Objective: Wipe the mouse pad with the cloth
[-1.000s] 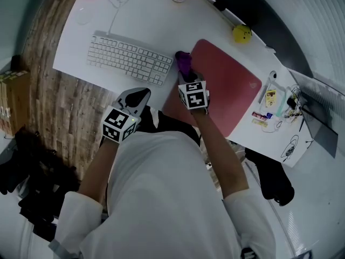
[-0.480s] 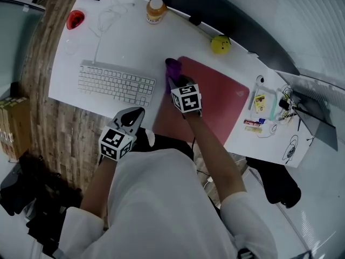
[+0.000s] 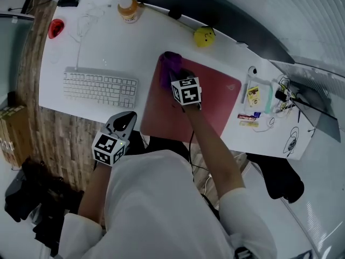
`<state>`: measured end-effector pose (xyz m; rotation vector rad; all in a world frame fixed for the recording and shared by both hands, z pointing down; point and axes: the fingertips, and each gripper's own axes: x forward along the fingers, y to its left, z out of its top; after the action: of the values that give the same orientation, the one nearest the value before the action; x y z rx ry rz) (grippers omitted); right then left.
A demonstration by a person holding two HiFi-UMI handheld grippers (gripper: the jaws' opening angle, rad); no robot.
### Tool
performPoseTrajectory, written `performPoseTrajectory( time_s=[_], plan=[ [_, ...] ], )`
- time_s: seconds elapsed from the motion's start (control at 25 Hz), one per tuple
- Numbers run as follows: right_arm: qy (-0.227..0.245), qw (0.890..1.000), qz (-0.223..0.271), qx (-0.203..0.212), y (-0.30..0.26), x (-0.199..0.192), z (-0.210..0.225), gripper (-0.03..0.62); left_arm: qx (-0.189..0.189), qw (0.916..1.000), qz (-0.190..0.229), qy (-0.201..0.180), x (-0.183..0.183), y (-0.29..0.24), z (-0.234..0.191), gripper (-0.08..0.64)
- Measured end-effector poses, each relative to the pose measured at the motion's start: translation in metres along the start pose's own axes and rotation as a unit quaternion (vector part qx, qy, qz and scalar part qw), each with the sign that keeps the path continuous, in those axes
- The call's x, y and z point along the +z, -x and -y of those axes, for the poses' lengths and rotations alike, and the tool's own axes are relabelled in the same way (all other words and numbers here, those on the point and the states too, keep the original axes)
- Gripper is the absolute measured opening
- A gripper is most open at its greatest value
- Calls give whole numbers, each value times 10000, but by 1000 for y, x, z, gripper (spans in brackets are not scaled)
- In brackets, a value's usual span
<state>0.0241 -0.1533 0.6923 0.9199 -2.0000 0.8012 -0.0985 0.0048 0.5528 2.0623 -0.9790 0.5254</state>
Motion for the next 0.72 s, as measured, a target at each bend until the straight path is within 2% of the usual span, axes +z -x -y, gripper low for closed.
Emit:
performPoseTrajectory(
  time_s=[0.72],
  plan=[
    [-320,9978,40,-583,52,-52,103,74,-227,9988,-221,-368,6,-51,64,20]
  ],
)
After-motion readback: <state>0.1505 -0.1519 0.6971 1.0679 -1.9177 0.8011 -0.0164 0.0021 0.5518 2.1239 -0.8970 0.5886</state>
